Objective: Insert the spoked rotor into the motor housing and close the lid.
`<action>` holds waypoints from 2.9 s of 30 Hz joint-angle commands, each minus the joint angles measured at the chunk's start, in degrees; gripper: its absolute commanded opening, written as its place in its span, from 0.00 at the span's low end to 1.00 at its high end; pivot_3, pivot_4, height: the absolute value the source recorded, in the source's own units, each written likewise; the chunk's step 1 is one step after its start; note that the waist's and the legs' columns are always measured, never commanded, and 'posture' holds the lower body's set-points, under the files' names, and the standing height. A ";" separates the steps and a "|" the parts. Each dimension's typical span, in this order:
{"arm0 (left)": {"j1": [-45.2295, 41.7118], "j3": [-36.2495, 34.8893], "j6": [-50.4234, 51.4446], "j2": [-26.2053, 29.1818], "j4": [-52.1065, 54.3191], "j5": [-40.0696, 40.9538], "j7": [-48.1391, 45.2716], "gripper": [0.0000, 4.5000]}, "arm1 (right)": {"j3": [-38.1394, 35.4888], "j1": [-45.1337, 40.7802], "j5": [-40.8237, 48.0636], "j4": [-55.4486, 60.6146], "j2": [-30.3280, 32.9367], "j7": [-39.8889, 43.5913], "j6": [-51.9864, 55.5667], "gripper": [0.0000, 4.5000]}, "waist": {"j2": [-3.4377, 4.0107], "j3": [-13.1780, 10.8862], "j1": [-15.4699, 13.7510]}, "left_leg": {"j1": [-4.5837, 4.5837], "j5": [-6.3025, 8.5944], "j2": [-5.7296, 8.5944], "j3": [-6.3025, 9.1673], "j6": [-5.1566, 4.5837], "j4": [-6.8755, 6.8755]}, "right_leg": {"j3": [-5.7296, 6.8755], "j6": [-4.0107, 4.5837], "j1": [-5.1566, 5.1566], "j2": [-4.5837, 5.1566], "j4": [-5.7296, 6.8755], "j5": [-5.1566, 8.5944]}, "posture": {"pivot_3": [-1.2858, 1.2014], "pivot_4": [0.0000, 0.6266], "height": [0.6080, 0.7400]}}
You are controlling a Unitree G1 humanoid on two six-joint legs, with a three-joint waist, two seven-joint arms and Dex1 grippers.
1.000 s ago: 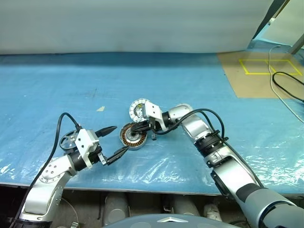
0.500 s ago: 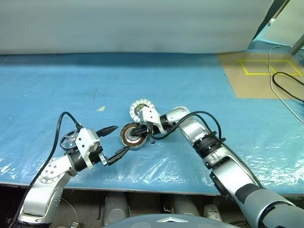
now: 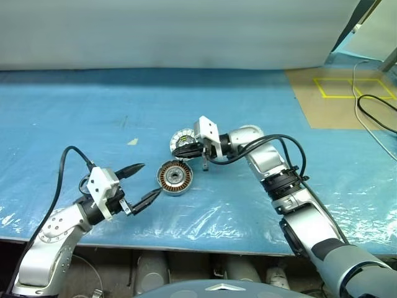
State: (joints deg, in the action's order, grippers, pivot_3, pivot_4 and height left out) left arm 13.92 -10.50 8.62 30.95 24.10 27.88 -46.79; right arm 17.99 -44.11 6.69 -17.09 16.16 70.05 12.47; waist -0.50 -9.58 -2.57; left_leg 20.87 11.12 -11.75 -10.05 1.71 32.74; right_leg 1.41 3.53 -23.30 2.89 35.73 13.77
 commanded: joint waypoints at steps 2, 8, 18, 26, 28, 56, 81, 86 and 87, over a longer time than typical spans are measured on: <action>1.09 -5.09 -1.09 -0.51 1.37 1.96 2.08 1.00 | -3.25 1.62 2.21 6.15 2.62 -2.03 3.24 0.00 | 0.00 0.00 0.01 | 0.00 0.00 0.00 0.00 0.00 0.00 | 0.00 0.00 0.01 0.00 -0.01 0.00 | 0.52 0.24 1.00; 5.71 -14.31 0.40 -0.71 -1.14 5.41 4.30 1.00 | -7.38 8.91 4.99 14.75 8.32 -5.17 10.89 0.00 | -0.01 0.00 -0.02 | 0.03 0.00 0.02 0.00 0.01 -0.07 | 0.00 -0.01 0.00 0.00 -0.11 0.00 | 0.52 0.24 1.00; 3.63 -30.13 10.19 15.29 -10.56 12.90 -1.33 1.00 | -6.90 12.38 5.00 15.02 10.12 -8.20 12.04 0.00 | -0.03 0.00 -0.30 | -0.14 0.00 -0.03 0.01 0.01 -0.04 | -0.06 -0.01 0.06 -0.17 -0.05 0.01 | 0.52 0.24 1.00; -20.53 -10.77 7.86 37.28 -29.46 3.45 -22.82 1.00 | -5.73 11.50 4.03 10.43 7.35 -10.10 8.73 0.00 | -0.10 -0.01 -1.54 | -0.20 -0.07 0.06 0.02 0.13 -0.08 | -0.16 -0.02 0.05 -0.03 -0.03 0.00 | 0.52 0.24 1.00; -28.42 -3.95 5.41 37.74 -33.89 -0.59 -27.19 1.00 | -5.75 12.50 4.26 11.38 7.01 -10.81 8.93 0.00 | -0.11 -0.01 -1.52 | -0.20 -0.13 0.23 0.01 0.21 -0.22 | -0.19 -0.03 -0.03 0.11 -0.06 0.00 | 0.52 0.24 1.00; -63.92 37.03 -34.10 33.62 -70.62 -18.28 -45.71 0.66 | -6.50 29.64 5.06 29.71 14.23 -17.18 15.53 0.00 | -0.15 0.00 -2.90 | 0.07 -0.14 0.12 0.05 0.31 -0.10 | 0.05 -0.04 -0.09 0.12 -0.01 -0.01 | 0.52 0.24 1.00; -64.63 46.07 -41.31 30.40 -74.19 -18.96 -45.71 0.66 | -6.18 34.22 4.72 32.01 15.30 -20.35 16.60 0.00 | -0.15 0.00 -3.07 | 0.03 -0.14 0.13 0.07 0.32 -0.08 | 0.05 -0.07 -0.05 0.12 0.01 -0.03 | 0.52 0.24 1.00; -64.12 45.69 -41.92 29.91 -74.82 -19.89 -45.71 0.66 | -6.14 34.48 4.79 32.27 15.38 -20.75 16.81 0.00 | -0.15 0.00 -3.07 | 0.03 -0.14 0.13 0.07 0.32 -0.09 | 0.05 -0.07 -0.06 0.12 0.01 -0.03 | 0.52 0.24 1.00; -64.02 45.44 -41.74 29.74 -74.90 -19.91 -45.71 0.66 | -6.13 34.44 4.83 32.42 15.38 -20.82 17.00 0.00 | -0.15 0.00 -3.07 | 0.03 -0.14 0.13 0.07 0.32 -0.09 | 0.05 -0.07 -0.06 0.12 0.01 -0.03 | 0.52 0.24 1.00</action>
State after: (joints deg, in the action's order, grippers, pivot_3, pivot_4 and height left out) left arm -49.38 36.06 -32.55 60.56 -50.36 8.21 -92.26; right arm 12.43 -9.80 10.78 13.09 31.27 49.55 29.49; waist -0.65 -9.58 -5.64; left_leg 20.90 10.98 -11.61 -9.98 2.04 32.66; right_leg 1.46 3.46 -23.36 3.01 35.73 13.75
